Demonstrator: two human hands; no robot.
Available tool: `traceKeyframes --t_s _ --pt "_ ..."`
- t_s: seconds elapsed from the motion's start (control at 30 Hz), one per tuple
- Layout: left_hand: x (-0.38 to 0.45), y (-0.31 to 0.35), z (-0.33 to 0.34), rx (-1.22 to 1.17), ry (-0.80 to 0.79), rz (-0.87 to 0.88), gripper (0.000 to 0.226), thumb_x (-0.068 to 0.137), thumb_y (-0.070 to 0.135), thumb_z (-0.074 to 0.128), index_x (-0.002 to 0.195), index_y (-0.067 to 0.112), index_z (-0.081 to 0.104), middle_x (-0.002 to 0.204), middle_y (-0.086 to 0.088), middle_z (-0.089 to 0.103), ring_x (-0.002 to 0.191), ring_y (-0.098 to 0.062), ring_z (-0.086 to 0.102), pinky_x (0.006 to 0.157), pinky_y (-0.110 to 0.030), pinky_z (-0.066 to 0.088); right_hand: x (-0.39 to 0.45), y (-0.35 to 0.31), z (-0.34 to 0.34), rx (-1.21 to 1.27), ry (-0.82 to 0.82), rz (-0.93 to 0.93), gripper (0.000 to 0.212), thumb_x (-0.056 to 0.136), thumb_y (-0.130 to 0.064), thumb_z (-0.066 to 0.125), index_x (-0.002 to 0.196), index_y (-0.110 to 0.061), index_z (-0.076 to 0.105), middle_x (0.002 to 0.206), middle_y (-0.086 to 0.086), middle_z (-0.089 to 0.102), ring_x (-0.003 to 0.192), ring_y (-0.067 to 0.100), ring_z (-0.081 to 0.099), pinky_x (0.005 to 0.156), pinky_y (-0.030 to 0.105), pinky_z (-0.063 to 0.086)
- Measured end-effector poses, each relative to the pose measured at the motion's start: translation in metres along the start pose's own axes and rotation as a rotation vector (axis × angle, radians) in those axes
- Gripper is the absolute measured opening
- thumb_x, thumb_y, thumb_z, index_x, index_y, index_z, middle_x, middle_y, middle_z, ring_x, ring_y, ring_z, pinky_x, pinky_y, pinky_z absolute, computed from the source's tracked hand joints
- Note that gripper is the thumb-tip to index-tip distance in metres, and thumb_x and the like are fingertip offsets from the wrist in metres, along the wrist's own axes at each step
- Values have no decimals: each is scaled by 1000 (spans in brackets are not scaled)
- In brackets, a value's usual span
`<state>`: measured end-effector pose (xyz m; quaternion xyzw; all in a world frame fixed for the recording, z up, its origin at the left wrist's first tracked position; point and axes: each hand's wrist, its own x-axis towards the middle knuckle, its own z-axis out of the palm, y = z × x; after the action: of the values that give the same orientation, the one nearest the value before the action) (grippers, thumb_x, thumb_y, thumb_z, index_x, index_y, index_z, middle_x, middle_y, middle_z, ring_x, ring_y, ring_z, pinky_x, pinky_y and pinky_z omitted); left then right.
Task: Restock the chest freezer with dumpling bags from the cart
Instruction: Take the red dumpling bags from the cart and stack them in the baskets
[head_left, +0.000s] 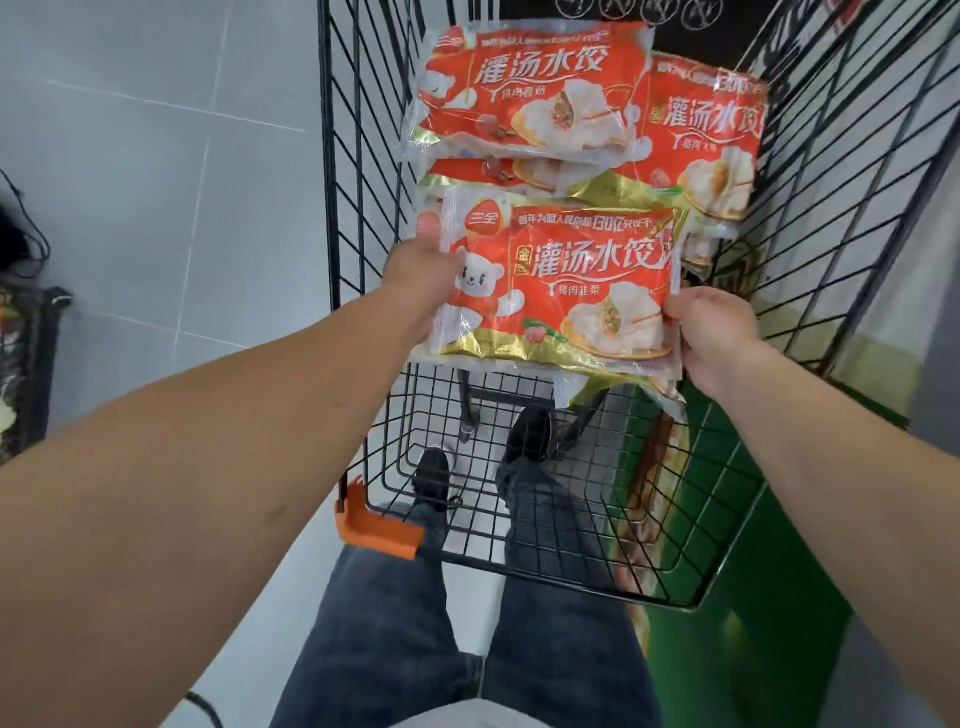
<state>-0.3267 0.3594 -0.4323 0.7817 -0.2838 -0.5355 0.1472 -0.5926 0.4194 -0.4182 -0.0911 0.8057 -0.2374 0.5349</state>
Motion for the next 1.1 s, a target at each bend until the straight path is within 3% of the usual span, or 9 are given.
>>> traceKeyframes --t_s 0.1,0.2,0.33,0.53,0.67,0.8,0.9,1.0,1.1 --pt "-21 4 -12 -29 -48 35 9 86 20 65 91 17 72 100 -7 75 94 -29 72 83 -51 59 -38 7 -4 26 54 -32 20 93 -9 60 76 -18 63 90 7 73 103 35 69 90 56 55" --pt "-43 13 -25 14 -117 114 30 80 28 65 107 16 71 107 -7 74 99 -29 71 87 -51 58 -77 19 -15 59 128 -78 13 92 -19 65 79 -21 67 91 6 76 99 36 71 86 58 57" --pt "-92 32 -40 73 -247 231 10 87 20 67 95 15 71 101 -6 76 96 -27 72 87 -42 57 -142 41 -37 154 239 -131 5 93 -19 66 89 -18 66 95 2 75 90 22 73 85 46 59" --pt "-160 43 -39 163 -397 428 23 87 18 71 110 15 70 97 -1 74 91 -19 71 60 -26 56 -227 85 -65 324 439 -165 7 95 -22 64 88 -19 67 98 2 74 88 22 72 85 46 59" --pt "-211 47 -23 224 -532 533 13 86 20 73 97 21 67 93 0 72 87 -18 69 85 -38 58 -278 121 -91 447 538 -165 9 93 -17 64 85 -17 66 95 5 74 90 25 71 86 45 59" --pt "-261 43 3 267 -617 606 5 90 13 69 92 17 69 93 -4 75 82 -20 71 77 -37 61 -315 159 -119 606 604 -173 19 93 -8 62 75 -15 62 85 7 70 84 26 70 76 38 59" --pt "-296 35 31 319 -653 681 4 91 10 65 91 8 69 87 -8 72 78 -23 70 66 -31 56 -341 187 -139 688 688 -168 23 95 -3 56 76 -15 59 80 3 65 72 18 64 49 17 50" --pt "-330 26 62 393 -702 716 10 91 13 68 81 13 67 84 -5 72 74 -20 69 55 -27 53 -360 218 -162 706 744 -164 17 94 -8 57 80 -16 60 90 5 68 81 20 63 59 25 48" --pt "-362 9 102 446 -772 728 6 85 19 76 85 16 71 84 -3 76 77 -20 74 69 -38 63 -365 260 -188 787 774 -117 18 93 -8 56 79 -17 60 92 12 68 87 28 60 73 41 48"
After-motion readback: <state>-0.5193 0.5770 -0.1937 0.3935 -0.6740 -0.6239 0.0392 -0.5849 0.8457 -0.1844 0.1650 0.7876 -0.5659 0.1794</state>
